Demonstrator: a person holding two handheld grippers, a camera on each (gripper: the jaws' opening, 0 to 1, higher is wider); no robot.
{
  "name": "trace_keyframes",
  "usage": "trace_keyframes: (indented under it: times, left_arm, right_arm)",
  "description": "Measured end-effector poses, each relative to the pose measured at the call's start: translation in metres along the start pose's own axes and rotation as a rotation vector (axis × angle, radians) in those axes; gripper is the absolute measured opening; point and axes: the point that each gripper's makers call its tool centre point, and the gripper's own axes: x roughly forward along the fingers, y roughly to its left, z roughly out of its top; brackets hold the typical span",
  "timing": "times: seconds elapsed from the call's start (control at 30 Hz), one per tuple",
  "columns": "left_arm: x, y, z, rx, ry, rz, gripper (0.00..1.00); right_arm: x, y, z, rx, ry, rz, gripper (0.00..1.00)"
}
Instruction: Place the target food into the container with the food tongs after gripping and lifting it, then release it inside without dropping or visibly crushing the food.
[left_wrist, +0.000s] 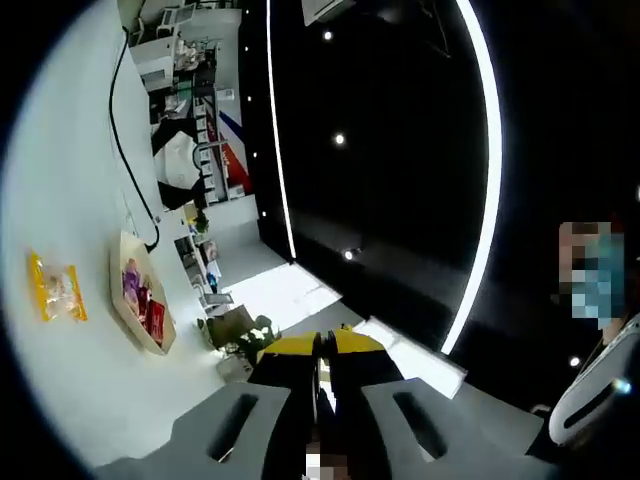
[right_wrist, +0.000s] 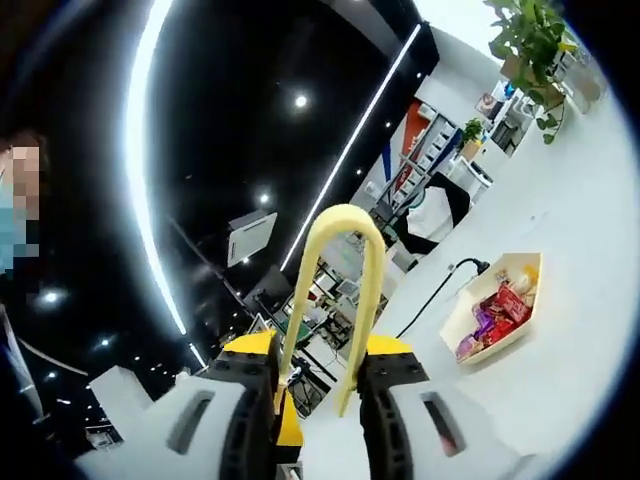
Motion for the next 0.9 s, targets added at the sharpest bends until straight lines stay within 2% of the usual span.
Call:
trace_keyframes:
  times: [0.1, 0.27, 0.4, 0.47, 0.5, 0.53, 0.57, 0.63, 0.67, 0.7, 0.83, 0.9]
  left_arm:
    - [0.0, -0.001, -0.002, -0.015, 0.027, -0.006, 0.03]
    - [0.001, -0.006, -0.001, 0.049, 0.054, -0.019, 0.03]
    - [0.0, -0.005, 0.002, 0.17, 0.087, 0.009, 0.05]
    - [-0.001, -0.008, 0.003, 0.253, 0.129, 0.014, 0.05]
    - [-0.004, -0.007, 0.007, 0.337, 0.146, 0.03, 0.06]
    - [-0.005, -0.007, 0.011, 0.383, 0.149, 0.041, 0.09]
    - [-0.008, -0.007, 0.016, 0.429, 0.15, 0.056, 0.17]
    - [-0.017, 0.0, 0.033, 0.576, 0.165, 0.131, 0.27]
    - [-0.02, 0.002, 0.039, 0.606, 0.159, 0.16, 0.32]
    - [-0.025, 0.005, 0.043, 0.645, 0.183, 0.193, 0.35]
    - [-0.042, 0.005, 0.065, 0.836, 0.236, 0.26, 0.48]
    - [-0.047, 0.003, 0.075, 0.972, 0.259, 0.274, 0.53]
  right_arm:
    - [-0.001, 0.002, 0.001, -0.065, 0.032, 0.02, 0.27]
    - [-0.001, 0.014, 0.004, -0.14, 0.03, 0.059, 0.25]
    - [0.002, 0.017, 0.005, -0.18, 0.032, 0.068, 0.25]
    - [0.002, 0.018, 0.005, -0.179, 0.032, 0.07, 0.25]
    - [0.003, 0.018, 0.004, -0.184, 0.03, 0.07, 0.25]
    - [0.003, 0.017, 0.005, -0.194, 0.028, 0.062, 0.25]
    - [0.004, 0.015, 0.005, -0.201, 0.028, 0.052, 0.25]
    - [0.006, 0.012, 0.004, -0.195, 0.027, 0.038, 0.25]
    - [0.007, 0.011, 0.003, -0.196, 0.026, 0.036, 0.25]
    - [0.009, 0.01, 0.001, -0.196, 0.03, 0.032, 0.25]
    - [0.018, 0.003, -0.013, -0.222, 0.056, -0.018, 0.25]
    - [0.024, 0.0, -0.023, -0.236, 0.079, -0.032, 0.25]
